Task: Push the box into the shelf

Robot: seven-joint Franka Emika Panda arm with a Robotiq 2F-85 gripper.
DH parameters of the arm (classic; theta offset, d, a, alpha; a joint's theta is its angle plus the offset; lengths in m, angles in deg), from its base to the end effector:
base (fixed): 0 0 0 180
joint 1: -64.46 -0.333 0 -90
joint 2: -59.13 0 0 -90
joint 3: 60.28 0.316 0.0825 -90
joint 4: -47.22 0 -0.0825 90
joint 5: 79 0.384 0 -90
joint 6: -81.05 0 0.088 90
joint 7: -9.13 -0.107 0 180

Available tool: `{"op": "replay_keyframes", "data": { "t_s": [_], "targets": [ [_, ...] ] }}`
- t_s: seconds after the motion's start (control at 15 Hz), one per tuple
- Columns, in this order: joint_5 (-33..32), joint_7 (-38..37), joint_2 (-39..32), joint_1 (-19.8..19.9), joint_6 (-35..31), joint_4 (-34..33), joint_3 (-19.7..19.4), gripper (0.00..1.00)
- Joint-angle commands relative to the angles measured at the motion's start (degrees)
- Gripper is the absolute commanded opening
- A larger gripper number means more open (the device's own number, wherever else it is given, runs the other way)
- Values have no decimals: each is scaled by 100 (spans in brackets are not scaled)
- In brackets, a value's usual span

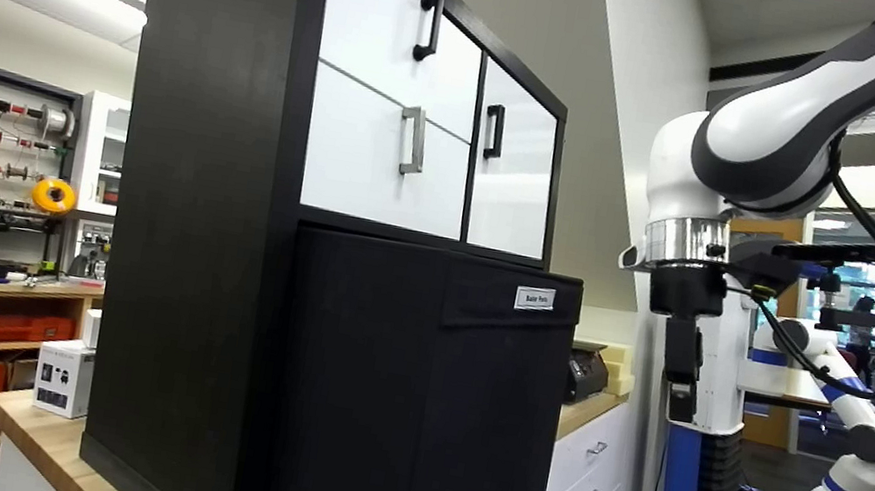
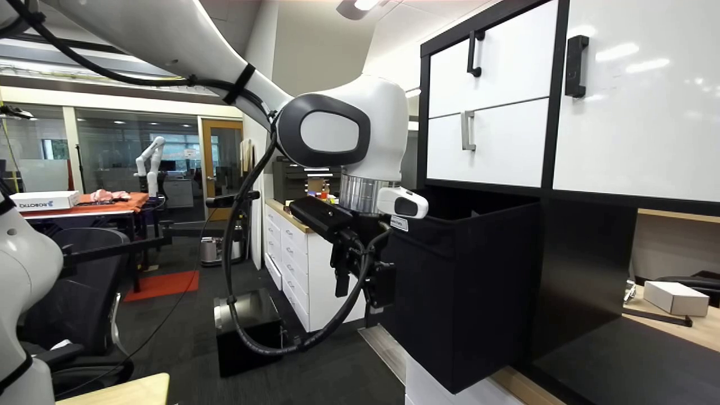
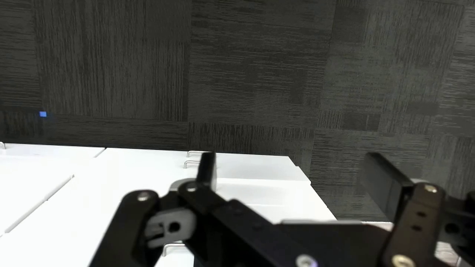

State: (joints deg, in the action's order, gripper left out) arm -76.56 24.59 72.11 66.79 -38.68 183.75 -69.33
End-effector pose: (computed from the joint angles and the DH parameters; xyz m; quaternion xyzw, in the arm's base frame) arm 0.4473 -0.0885 0.4022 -0.9984 -0.0270 0.0257 0.0428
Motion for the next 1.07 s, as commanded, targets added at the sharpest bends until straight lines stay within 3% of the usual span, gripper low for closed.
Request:
{"op": "replay_keyframes", "data": {
  "t_s": [0.0, 0.6, 1.0],
  "targets": [
    [141, -296, 168, 40, -466, 246, 150, 100],
    [391, -1554, 640, -101, -2246, 1231, 715, 100],
    [810, -1695, 803, -365, -3469, 1780, 828, 100]
  ]
}}
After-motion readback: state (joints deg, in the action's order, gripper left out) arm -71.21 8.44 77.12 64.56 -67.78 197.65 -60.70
